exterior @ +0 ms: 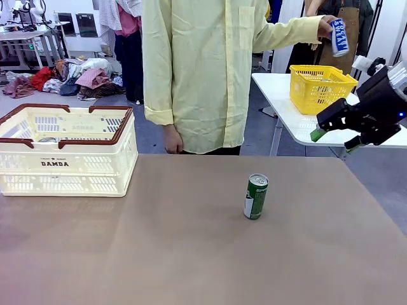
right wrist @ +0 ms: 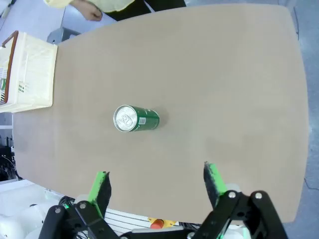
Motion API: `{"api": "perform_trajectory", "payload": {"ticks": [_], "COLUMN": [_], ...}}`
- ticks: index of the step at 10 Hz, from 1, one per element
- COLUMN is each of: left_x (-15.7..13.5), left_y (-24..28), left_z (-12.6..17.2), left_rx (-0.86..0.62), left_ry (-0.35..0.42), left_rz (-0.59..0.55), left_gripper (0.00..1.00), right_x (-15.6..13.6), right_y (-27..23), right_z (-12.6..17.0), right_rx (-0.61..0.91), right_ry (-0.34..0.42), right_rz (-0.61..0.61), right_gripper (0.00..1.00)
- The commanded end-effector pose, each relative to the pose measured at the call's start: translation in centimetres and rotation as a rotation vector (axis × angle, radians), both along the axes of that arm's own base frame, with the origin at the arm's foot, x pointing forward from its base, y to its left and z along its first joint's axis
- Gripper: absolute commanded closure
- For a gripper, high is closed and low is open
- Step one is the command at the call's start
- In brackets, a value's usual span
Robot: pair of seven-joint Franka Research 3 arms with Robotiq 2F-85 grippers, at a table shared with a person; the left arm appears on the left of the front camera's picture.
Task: Place the drinks into the Shopping basket.
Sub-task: Pick up one drink and place it into the Shopping basket.
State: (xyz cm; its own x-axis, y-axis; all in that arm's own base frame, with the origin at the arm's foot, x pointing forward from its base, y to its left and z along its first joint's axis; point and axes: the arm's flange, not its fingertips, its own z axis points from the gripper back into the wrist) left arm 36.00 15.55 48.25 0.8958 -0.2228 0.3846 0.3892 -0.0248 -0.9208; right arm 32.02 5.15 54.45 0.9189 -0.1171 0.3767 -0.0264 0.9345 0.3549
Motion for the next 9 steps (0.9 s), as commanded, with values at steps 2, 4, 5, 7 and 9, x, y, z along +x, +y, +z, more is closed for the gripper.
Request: {"api": "perform_trajectory", "payload": {"ticks": [2,4,5,7,9], "left_x": [-0.5,-0.5,-0.5,-0.5,-0.5], "left_y": [0.5,0.5,0.5,0.5,0.5], "left_z": [0.1,0.1,0.1,0.1,0.1], "left_rx": [0.000,0.000,0.000,0.000,0.000], "left_ry": [0.001,0.001,0.001,0.001,0.001], "left_rz": [-0.005,-0.005,-0.005,-0.005,-0.005], "left_gripper": [0.00,0.00,0.00,0.00,0.00], "right_x": [4.4,8.7,8.1,2.2,-3.2], "right_y": [3.0,5.4,1.6,-9.7,-19.0], "right_z": [-2.0,-3.7,-2.2,2.7,5.1], "right_rx": [-0.058,-0.080,-0.065,0.043,0.148], "right_ry": [0.134,0.276,0.327,0.470,0.509], "right_rz": [0.033,0.163,0.124,0.120,0.118], "right_gripper": [0.00,0.00,0.00,0.00,0.00]}}
